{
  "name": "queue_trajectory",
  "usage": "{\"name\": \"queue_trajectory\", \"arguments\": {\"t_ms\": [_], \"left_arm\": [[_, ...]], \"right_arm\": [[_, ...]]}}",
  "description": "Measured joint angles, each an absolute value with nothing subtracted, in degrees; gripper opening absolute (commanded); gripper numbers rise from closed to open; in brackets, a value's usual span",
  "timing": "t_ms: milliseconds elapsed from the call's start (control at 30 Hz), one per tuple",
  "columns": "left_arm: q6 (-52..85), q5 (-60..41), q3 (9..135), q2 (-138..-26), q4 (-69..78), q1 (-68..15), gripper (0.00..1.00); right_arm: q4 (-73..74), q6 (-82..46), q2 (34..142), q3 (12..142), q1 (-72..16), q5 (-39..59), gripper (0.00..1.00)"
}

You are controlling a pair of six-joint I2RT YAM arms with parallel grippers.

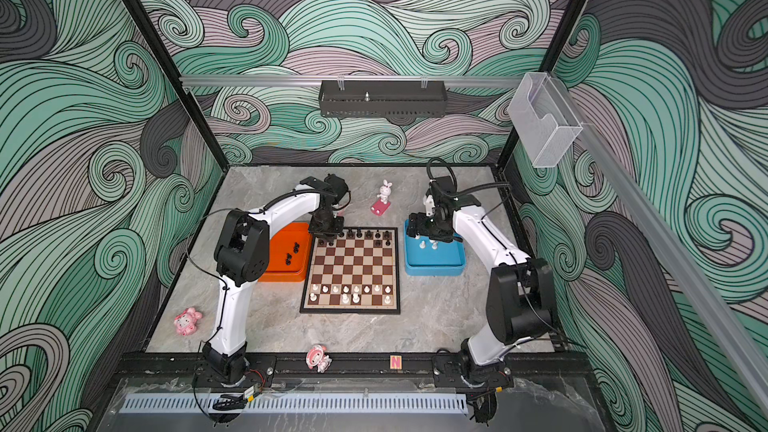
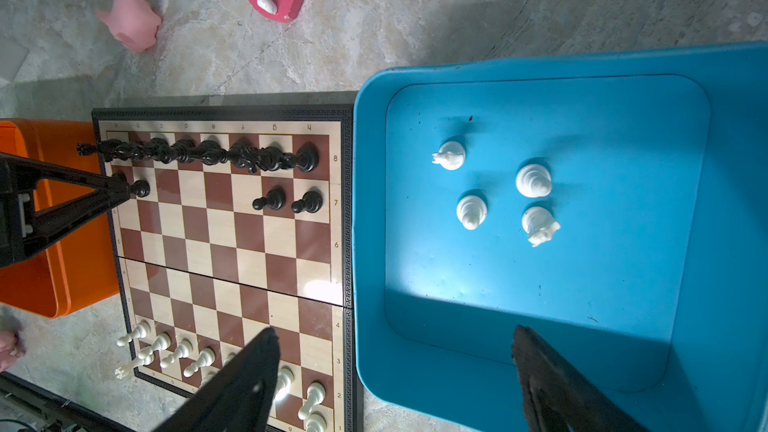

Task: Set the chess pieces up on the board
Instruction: 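Align the held pawn above the square beside the placed pawn, then lower the pawn onto the board and open the left gripper, then move the left gripper back over the orange tray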

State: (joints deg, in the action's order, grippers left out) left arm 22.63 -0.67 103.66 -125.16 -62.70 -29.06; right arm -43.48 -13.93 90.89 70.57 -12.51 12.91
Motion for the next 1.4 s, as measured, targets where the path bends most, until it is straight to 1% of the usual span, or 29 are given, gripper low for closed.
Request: {"name": "queue_trajectory", "arguments": {"t_ms": [267,500,767,900,1000,1067,1133,1200,1333,1400], "left_arm": [[22.63,-0.67,103.66,-125.16,-62.33,-29.06,0.18],[22.65,-0.62,103.66,-125.16,-62.35,-29.06,0.25],[22.7,-0.6,104.18,-124.6,-63.42,-29.06,0.45],[22.68,-0.38,104.27,-122.17,-64.23,-29.06,0.6],[22.48,0.69,105.93,-119.44,-65.58,-29.06,0.67],[21.93,1.52,107.37,-117.62,-66.11,-28.99,0.75],[21.37,2.35,108.57,-115.7,-66.5,-28.47,0.85],[20.62,2.63,108.86,-113.99,-66.54,-27.62,0.91],[19.66,2.81,108.88,-111.57,-66.78,-22.57,0.94],[19.31,2.76,108.38,-110.83,-66.37,-18.28,0.94]], "right_arm": [[-43.48,-13.93,90.89,70.57,-12.51,12.91,0.88],[-43.48,-13.93,90.87,70.57,-12.51,12.88,0.88],[-43.51,-13.93,90.76,70.57,-12.4,12.88,0.88],[-43.66,-13.96,90.02,70.57,-12.21,12.32,0.9],[-44.93,-14.0,89.78,71.26,-11.94,10.98,0.92],[-45.93,-13.96,89.8,72.14,-11.33,9.93,0.92],[-46.87,-13.91,89.8,72.99,-10.2,9.21,0.88],[-47.59,-13.78,89.95,73.47,-8.67,8.47,0.84],[-48.58,-13.3,90.7,73.49,-6.28,6.31,0.76],[-49.08,-13.32,91.53,73.49,-5.78,5.78,0.73]]}}
